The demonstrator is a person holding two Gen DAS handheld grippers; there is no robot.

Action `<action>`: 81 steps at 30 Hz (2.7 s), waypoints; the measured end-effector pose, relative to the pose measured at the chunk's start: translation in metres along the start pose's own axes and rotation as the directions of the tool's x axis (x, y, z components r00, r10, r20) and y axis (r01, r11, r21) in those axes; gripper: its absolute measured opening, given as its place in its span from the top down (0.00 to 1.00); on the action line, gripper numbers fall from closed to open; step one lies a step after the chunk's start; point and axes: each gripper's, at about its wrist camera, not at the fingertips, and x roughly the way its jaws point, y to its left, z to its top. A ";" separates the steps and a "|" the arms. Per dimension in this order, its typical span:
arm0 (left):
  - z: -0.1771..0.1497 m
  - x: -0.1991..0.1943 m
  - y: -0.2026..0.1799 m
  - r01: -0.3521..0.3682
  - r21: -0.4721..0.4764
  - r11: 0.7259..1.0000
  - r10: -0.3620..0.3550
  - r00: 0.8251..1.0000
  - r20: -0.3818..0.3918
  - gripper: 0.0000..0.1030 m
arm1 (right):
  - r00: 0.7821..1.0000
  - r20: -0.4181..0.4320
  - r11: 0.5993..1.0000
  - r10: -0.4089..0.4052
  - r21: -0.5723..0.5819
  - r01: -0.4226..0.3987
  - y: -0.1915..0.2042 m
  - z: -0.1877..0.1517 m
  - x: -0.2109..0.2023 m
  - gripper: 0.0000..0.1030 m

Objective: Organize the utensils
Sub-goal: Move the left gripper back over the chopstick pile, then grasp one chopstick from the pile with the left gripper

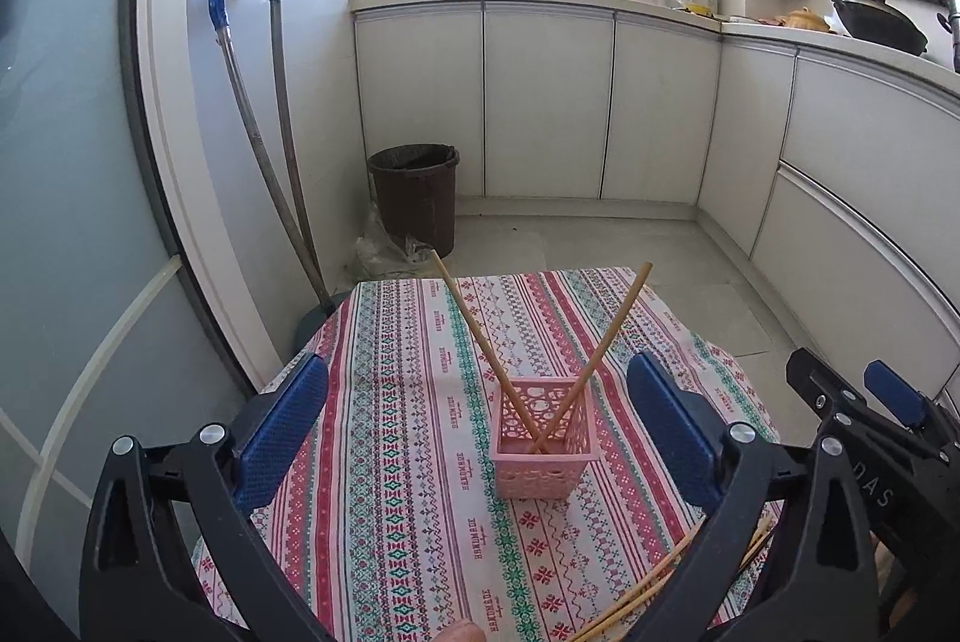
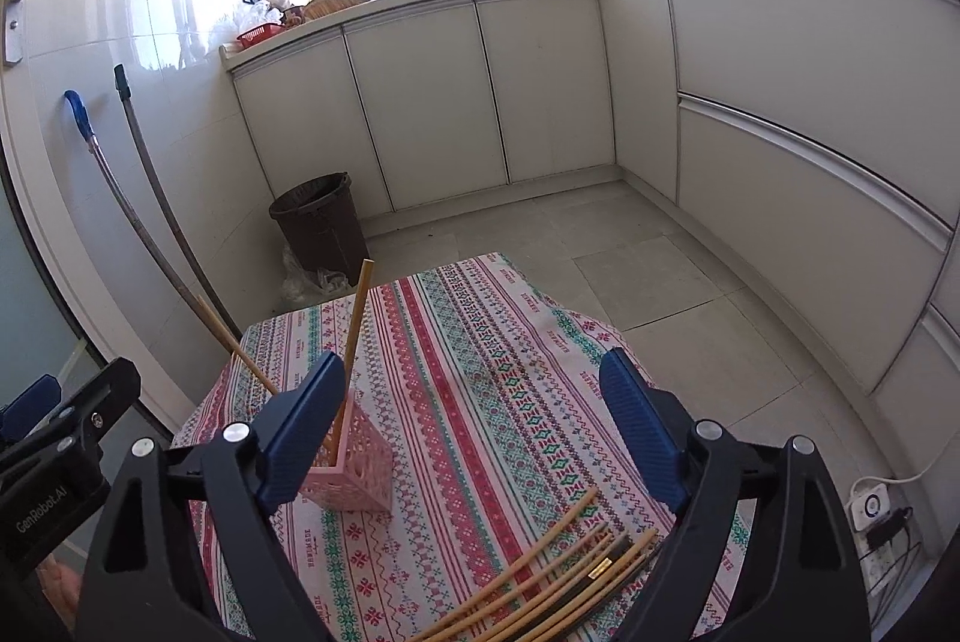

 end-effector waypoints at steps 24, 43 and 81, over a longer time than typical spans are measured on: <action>-0.058 0.031 -0.051 0.131 0.187 0.974 -0.079 0.962 -0.260 0.07 | 0.973 -0.226 0.970 -0.041 0.226 0.093 -0.101 -0.043 -0.014 0.06; -0.132 0.087 -0.159 0.427 0.351 0.834 -0.132 0.770 -0.624 0.07 | 0.943 -0.332 0.757 0.036 0.625 0.191 -0.209 -0.067 -0.026 0.06; -0.127 0.182 -0.212 0.444 0.324 0.835 -0.137 0.739 -0.659 0.93 | 0.854 -0.505 0.756 0.124 0.606 0.248 -0.223 -0.096 0.027 0.06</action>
